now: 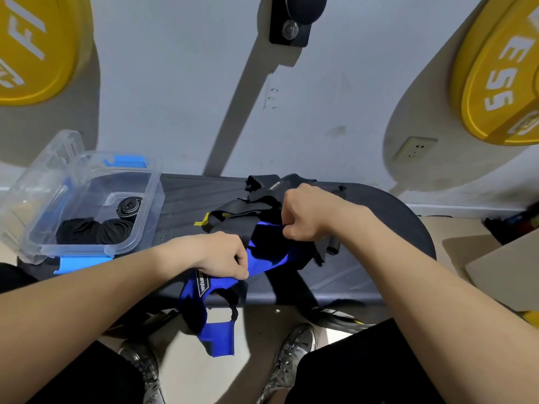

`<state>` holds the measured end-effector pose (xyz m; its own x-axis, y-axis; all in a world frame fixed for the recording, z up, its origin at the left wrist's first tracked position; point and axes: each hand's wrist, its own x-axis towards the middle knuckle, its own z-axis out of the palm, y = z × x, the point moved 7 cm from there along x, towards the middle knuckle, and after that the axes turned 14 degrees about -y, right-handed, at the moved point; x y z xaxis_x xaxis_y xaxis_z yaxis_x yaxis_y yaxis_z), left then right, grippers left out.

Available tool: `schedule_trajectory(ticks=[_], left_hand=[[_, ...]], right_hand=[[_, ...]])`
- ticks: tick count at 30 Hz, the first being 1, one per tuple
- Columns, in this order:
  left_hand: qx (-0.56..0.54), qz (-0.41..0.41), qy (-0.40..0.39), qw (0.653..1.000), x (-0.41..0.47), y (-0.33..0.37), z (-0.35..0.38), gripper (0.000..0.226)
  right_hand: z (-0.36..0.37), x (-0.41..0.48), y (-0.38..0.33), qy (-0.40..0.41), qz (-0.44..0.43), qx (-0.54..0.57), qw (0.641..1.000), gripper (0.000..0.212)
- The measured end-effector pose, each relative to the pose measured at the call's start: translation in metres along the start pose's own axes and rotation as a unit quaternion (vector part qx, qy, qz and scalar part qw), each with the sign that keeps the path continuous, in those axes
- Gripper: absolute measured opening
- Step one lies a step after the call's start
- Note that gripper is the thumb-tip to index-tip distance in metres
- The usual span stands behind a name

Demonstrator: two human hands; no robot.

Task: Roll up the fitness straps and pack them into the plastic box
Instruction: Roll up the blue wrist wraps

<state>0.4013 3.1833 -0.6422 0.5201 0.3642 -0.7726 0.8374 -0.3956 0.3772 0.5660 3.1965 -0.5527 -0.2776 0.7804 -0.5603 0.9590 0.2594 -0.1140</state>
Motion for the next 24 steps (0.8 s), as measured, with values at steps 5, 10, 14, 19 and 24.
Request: schedule_trajectory(ticks=[5, 10, 14, 19, 24], left_hand=[[0.004, 0.02, 0.029, 0.999, -0.014, 0.011, -0.013, 0.048], [-0.017, 0.058, 0.006, 0.998, -0.036, 0.018, -0.018, 0.047], [-0.077, 0.078, 0.074, 0.991, -0.051, 0.017, -0.031, 0.045], [-0.12, 0.018, 0.187, 0.975, -0.073, 0.001, -0.049, 0.081], [-0.158, 0.107, 0.143, 0.971, -0.087, 0.012, -0.044, 0.052]], right_hand=[[-0.018, -0.01, -0.014, 0.048, -0.015, 0.071, 0.996, 0.04], [-0.035, -0.024, -0.019, 0.07, -0.027, 0.216, 0.974, 0.042], [-0.05, -0.033, -0.008, 0.142, 0.008, 0.304, 0.942, 0.044], [-0.051, -0.041, 0.002, 0.133, 0.02, 0.51, 0.85, 0.033], [-0.048, -0.045, -0.008, 0.087, -0.037, 0.672, 0.734, 0.053]])
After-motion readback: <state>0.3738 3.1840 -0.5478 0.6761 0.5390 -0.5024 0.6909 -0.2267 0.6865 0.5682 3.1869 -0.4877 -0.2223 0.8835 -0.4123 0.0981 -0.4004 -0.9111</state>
